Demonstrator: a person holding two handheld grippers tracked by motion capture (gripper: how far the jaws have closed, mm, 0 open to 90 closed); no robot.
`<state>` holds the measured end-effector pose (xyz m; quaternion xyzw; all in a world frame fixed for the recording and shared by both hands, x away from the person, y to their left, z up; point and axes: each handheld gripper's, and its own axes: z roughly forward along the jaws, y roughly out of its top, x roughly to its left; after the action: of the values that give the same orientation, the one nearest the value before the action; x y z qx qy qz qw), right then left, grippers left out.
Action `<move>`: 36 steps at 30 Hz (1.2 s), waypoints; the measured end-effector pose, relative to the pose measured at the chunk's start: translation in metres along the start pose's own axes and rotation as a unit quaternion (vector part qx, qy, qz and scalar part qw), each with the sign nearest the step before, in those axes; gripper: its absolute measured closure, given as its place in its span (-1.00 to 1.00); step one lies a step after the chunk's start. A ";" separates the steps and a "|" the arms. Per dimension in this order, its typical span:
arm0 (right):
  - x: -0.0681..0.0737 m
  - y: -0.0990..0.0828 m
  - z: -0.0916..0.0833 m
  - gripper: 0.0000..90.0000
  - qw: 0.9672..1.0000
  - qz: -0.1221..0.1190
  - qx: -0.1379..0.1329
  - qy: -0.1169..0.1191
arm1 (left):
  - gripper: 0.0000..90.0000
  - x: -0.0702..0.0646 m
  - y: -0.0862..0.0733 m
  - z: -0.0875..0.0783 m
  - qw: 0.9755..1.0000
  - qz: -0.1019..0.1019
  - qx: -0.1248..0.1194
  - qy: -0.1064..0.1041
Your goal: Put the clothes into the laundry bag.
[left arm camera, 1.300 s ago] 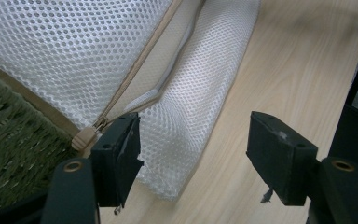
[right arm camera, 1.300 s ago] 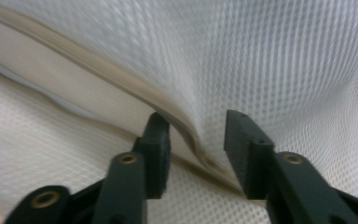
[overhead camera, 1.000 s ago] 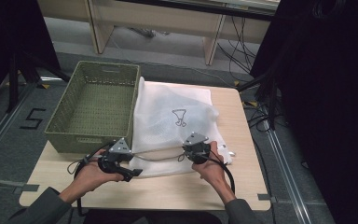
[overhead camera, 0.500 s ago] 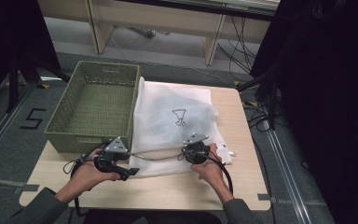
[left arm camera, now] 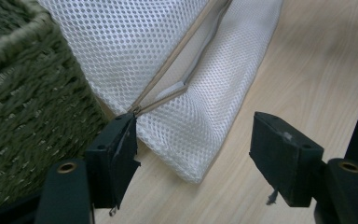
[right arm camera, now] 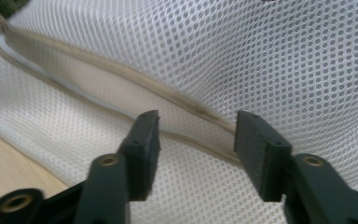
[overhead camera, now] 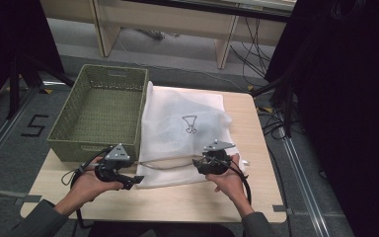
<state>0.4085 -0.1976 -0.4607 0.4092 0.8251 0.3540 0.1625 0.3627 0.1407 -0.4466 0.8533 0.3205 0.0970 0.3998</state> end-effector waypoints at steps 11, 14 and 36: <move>-0.010 -0.005 -0.010 -0.22 0.996 0.075 -0.038 0.036 | -0.37 0.003 -0.003 -0.005 1.000 0.001 -0.016 0.006; -0.010 -0.006 -0.014 -0.25 0.995 0.084 -0.038 0.042 | -0.40 0.002 -0.004 -0.006 1.000 0.000 -0.017 0.010; 0.003 -0.036 -0.052 -0.37 0.995 0.075 -0.032 0.053 | -0.55 -0.001 -0.020 -0.013 1.000 0.001 -0.016 0.019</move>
<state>0.3574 -0.2339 -0.4501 0.4455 0.7876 0.4125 0.1048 0.3468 0.1576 -0.4524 0.8449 0.3259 0.1190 0.4072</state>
